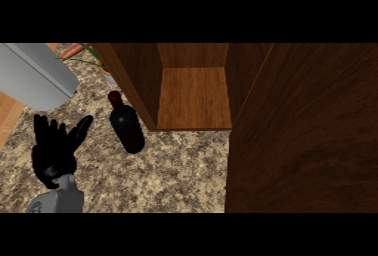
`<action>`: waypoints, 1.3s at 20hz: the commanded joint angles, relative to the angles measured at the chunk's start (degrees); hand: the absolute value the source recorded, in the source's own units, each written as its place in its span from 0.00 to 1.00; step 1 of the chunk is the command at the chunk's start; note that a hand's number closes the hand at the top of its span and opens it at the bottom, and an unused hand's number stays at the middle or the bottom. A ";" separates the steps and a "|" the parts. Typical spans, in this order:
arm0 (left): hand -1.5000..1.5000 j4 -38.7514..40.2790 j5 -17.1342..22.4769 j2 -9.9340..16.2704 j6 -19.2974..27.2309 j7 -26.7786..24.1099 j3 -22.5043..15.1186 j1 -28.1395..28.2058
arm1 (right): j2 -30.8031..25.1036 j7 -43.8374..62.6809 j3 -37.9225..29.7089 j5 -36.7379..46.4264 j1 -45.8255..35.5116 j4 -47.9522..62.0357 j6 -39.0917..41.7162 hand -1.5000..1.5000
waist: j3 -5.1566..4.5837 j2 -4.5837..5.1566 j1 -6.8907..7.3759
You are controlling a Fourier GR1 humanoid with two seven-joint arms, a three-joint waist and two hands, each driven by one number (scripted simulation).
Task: Pick up the wine, place it into the cabinet and close the cabinet
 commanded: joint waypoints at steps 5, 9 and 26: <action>0.00 11.98 9.07 0.00 -9.99 -9.97 -0.19 -1.40 | -0.55 6.65 -1.72 -8.23 1.05 -8.92 -0.41 0.00 | -0.08 0.09 0.15; 0.00 20.55 16.69 0.00 -14.09 -19.12 -2.25 -0.26 | 0.74 4.98 0.25 -6.30 2.60 -10.39 -0.22 0.00 | -0.14 0.07 -0.44; 0.00 49.55 25.80 0.07 -29.08 -36.38 3.23 -11.43 | 2.05 4.47 1.12 -3.39 2.48 -8.87 0.45 0.00 | -0.10 0.20 -0.17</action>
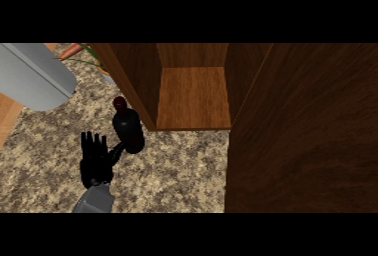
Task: Pick up the wine, place it into the cabinet and close the cabinet
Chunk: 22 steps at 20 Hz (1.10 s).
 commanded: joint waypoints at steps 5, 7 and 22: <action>0.00 11.03 1.15 1.24 -5.10 -5.42 3.06 -7.42 | -0.77 3.97 -1.16 -5.82 1.97 -9.10 0.47 0.00 | -0.02 0.06 -0.17; 1.00 10.49 1.42 0.72 -6.62 -4.61 2.48 -7.28 | -0.77 4.18 -0.65 -4.40 3.51 -9.25 0.28 0.00 | 0.02 -0.05 0.10; 1.00 18.42 -10.31 4.86 -9.07 -14.97 -5.31 -10.69 | -0.59 0.66 -1.03 -3.56 1.92 -4.66 1.51 0.00 | 0.07 -0.14 0.03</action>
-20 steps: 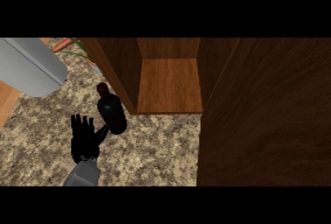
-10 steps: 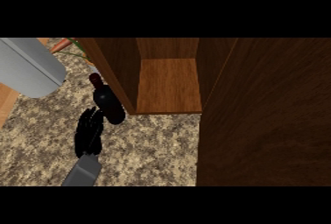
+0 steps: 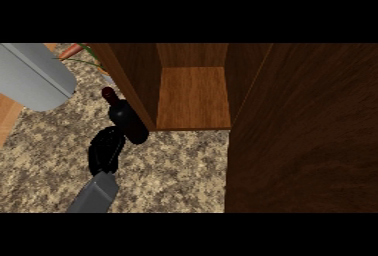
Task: Pick up the wine, place it into the cabinet and close the cabinet
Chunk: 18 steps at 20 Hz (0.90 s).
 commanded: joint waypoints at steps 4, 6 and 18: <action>1.00 -2.34 -15.40 5.50 -10.46 -6.97 -14.92 7.86 | -0.14 0.92 0.33 -1.91 2.14 -4.47 -0.20 0.00 | 0.09 -0.65 0.34; 1.00 -4.40 -18.80 6.52 -6.46 -10.25 -17.30 8.92 | 1.17 2.20 1.36 -0.91 1.19 -5.21 -2.40 0.00 | 0.07 -0.60 1.06; 1.00 -32.92 -23.48 5.66 9.58 11.35 -24.11 15.48 | 0.75 2.96 1.03 -1.04 3.20 -6.75 -2.02 0.00 | 0.11 -0.54 1.57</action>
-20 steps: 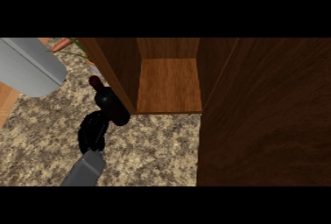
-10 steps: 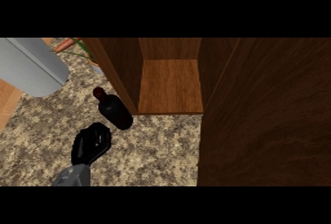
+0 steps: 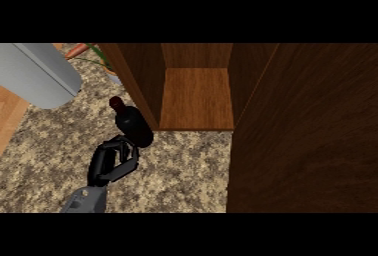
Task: Pick up the wine, place it into the cabinet and close the cabinet
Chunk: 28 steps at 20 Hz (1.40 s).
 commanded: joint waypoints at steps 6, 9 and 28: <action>1.00 -15.82 -3.63 -2.33 9.17 17.70 -4.25 -2.25 | -0.71 4.88 0.11 -4.15 3.45 -9.54 -0.99 0.00 | -0.03 0.01 -0.64; 1.00 -13.55 -5.37 -4.79 12.06 20.48 -4.78 -6.47 | -0.71 3.96 -0.22 -3.47 2.64 -8.30 -0.44 0.00 | -0.07 0.17 -1.34; 1.00 -14.36 -10.55 -8.89 26.25 37.41 -14.34 -16.92 | 0.33 -0.93 -0.32 -3.23 3.79 -5.84 2.43 0.00 | -0.14 0.36 -2.33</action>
